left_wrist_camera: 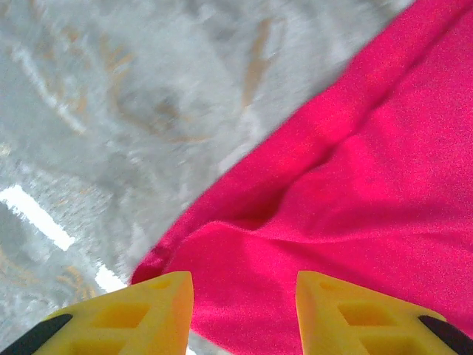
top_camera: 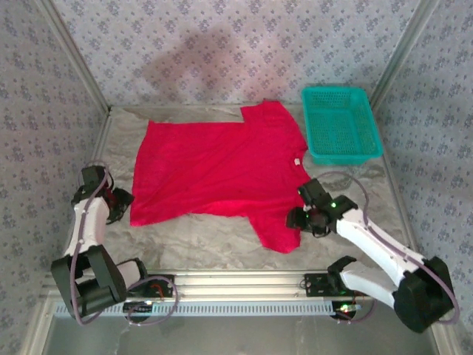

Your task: Fold the inside-out t-shirt

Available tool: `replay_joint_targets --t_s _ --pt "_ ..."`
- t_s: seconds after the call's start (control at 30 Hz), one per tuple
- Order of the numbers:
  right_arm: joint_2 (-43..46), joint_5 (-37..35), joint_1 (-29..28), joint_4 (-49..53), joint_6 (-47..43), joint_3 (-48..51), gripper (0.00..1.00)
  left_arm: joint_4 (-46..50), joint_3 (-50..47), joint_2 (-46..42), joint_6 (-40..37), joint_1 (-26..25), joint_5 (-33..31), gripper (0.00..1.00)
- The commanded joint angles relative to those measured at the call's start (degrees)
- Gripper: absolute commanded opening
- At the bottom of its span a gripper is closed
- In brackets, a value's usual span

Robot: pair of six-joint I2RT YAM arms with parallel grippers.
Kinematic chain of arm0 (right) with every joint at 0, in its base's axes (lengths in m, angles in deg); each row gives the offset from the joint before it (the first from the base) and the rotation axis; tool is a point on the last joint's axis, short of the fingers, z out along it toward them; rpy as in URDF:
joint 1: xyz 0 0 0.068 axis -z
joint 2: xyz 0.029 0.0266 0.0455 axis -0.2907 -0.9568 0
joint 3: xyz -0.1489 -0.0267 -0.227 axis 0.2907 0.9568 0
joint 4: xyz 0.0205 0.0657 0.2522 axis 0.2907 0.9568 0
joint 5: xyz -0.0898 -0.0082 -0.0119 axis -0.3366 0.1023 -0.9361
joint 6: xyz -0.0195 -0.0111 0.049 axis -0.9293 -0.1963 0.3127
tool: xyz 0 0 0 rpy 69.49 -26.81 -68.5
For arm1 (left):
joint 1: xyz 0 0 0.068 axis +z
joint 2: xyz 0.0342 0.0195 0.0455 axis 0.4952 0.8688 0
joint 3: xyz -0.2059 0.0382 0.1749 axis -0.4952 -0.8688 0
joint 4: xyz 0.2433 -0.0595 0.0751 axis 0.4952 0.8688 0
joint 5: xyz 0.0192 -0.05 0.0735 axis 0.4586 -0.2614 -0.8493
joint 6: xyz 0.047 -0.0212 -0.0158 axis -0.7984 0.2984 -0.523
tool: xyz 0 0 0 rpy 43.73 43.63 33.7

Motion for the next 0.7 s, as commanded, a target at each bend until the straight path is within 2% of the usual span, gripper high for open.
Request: replay_joint_targets --t_s 0.0,0.1,0.33,0.47,0.6,0.63,0.67 --pt "4.80 1.24 -0.42 1.49 5.06 4.50 0.56 1.27 -2.20 3.02 0.85 0.60 1.67 0.40" --pt "6.04 3.71 -0.52 0.07 6.01 7.49 0.56 -2.36 -4.15 5.89 1.25 0.60 4.02 0.38" --pt "4.40 6.95 -2.04 -6.63 8.50 11.88 0.62 -8.67 -7.59 9.06 1.71 0.83 2.94 0.38" --pt "1.22 8.13 -2.51 -10.21 9.72 12.15 0.62 -8.65 -5.22 11.23 0.91 0.86 3.12 0.25" --pt "-3.08 7.55 -3.27 -15.37 9.93 12.17 0.53 -7.47 -4.17 10.08 0.42 0.86 2.42 0.04" --pt "-4.18 7.14 -3.24 -16.05 10.08 11.77 0.41 -7.24 -4.11 9.57 0.50 0.86 2.41 0.00" --pt "-5.07 6.59 -3.23 -16.03 10.12 10.93 0.29 -6.96 -4.02 8.96 0.67 0.86 2.42 0.00"
